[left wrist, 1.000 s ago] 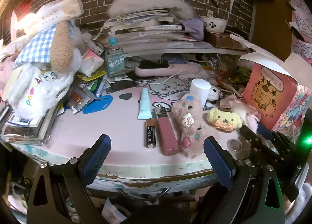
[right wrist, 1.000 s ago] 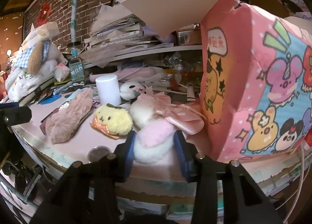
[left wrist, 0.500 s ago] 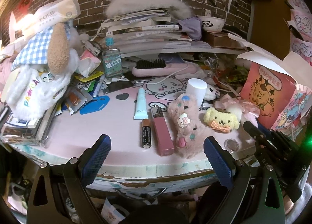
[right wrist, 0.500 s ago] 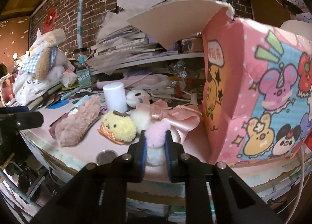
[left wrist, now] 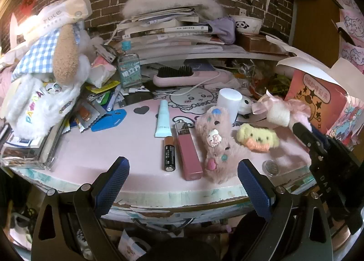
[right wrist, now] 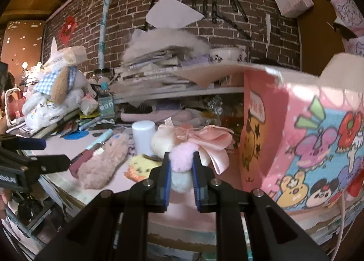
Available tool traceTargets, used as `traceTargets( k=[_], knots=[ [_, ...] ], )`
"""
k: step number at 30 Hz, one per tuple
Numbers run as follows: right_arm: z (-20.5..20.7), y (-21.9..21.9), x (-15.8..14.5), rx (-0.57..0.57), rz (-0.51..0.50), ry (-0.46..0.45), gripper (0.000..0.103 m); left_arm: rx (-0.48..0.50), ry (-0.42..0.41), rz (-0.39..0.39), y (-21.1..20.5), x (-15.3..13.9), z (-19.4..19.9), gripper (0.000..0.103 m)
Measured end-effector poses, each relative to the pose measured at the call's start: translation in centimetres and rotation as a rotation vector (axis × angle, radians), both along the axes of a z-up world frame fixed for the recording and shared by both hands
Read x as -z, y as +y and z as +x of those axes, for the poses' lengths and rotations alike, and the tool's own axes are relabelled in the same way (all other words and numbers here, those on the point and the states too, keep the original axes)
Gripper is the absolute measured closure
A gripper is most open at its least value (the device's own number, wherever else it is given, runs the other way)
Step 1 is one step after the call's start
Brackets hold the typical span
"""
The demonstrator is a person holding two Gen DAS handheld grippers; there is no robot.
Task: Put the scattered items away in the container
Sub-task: 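Lift the pom-pom and carry it over the pink box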
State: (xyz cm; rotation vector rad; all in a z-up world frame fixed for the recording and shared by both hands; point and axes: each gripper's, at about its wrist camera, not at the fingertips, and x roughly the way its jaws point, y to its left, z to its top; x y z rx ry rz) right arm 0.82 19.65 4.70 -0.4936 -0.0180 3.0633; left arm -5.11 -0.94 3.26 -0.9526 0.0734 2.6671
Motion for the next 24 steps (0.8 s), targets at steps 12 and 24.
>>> traceTargets(
  k=[12, 24],
  knots=[
    [0.6, -2.4, -3.8, -0.203, -0.045, 0.062, 0.090, -0.027, -0.005, -0.003, -0.6, -0.2, -0.2, 0.008],
    [2.9, -2.9, -8.8, -0.275, -0.025, 0.192, 0.089, -0.032, -0.003, 0.001, -0.8, -0.3, -0.3, 0.008]
  ],
)
